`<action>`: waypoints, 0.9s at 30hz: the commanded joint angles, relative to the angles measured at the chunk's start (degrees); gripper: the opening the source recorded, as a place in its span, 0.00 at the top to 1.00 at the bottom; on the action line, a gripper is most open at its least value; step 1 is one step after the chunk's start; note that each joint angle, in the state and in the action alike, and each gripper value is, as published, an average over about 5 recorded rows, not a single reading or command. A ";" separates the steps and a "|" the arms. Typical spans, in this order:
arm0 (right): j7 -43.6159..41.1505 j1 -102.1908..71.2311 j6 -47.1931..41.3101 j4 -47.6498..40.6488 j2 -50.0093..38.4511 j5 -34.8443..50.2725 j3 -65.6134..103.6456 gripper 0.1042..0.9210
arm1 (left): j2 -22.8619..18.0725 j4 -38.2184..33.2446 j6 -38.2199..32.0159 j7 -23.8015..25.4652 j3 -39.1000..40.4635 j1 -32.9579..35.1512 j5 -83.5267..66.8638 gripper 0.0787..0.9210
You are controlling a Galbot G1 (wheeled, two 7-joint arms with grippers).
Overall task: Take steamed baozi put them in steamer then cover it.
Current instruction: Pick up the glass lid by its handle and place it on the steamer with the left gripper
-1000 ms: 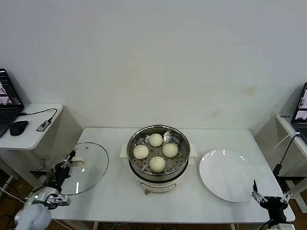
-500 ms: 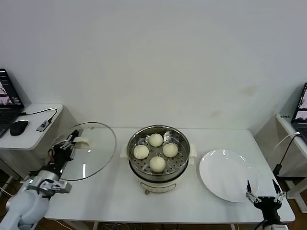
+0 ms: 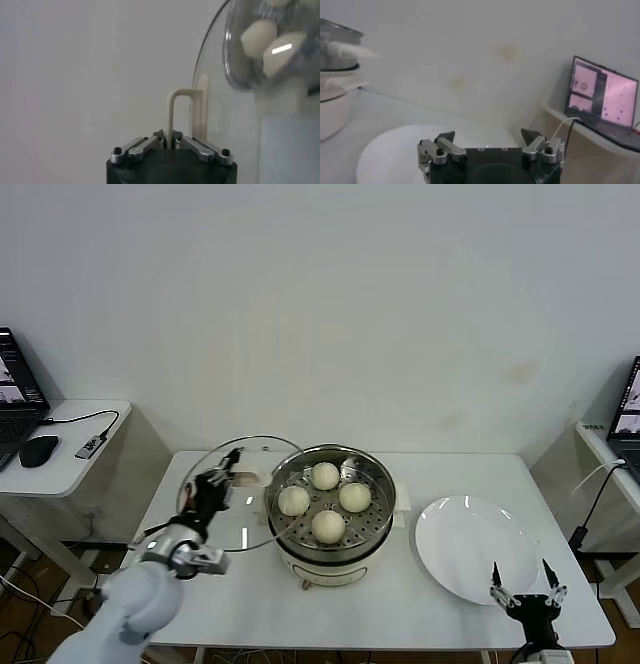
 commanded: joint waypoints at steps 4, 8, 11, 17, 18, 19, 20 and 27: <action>0.11 0.48 0.35 -1.71 0.33 -0.94 -1.63 0.12 | -13.42 5.62 5.78 8.14 16.34 -13.66 16.00 0.91; 0.13 0.57 0.34 -1.84 0.25 -0.79 -1.51 0.12 | -16.81 8.49 5.86 8.99 17.70 -15.19 18.79 0.91; 0.15 0.59 0.46 -2.25 0.18 -0.69 -1.38 0.12 | -19.00 10.83 5.88 9.44 18.18 -15.79 20.49 0.91; 0.15 0.85 0.52 -2.85 0.14 -0.76 -1.36 0.12 | -20.28 13.31 5.86 9.79 18.42 -16.19 21.48 0.91; 0.14 0.93 0.49 -2.91 0.14 -0.77 -1.36 0.12 | -20.40 13.43 5.85 9.82 18.45 -16.20 21.60 0.91; 0.13 1.00 0.47 -2.96 0.14 -0.78 -1.36 0.12 | -20.53 13.55 5.84 9.84 18.48 -16.20 21.72 0.91; 0.12 1.06 0.45 -3.03 0.14 -0.80 -1.36 0.12 | -20.68 13.70 5.82 9.85 18.50 -16.19 21.86 0.91; 0.09 1.10 0.43 -3.17 0.18 -1.12 -1.56 0.12 | -21.23 14.29 5.39 9.69 18.12 -15.22 22.59 0.91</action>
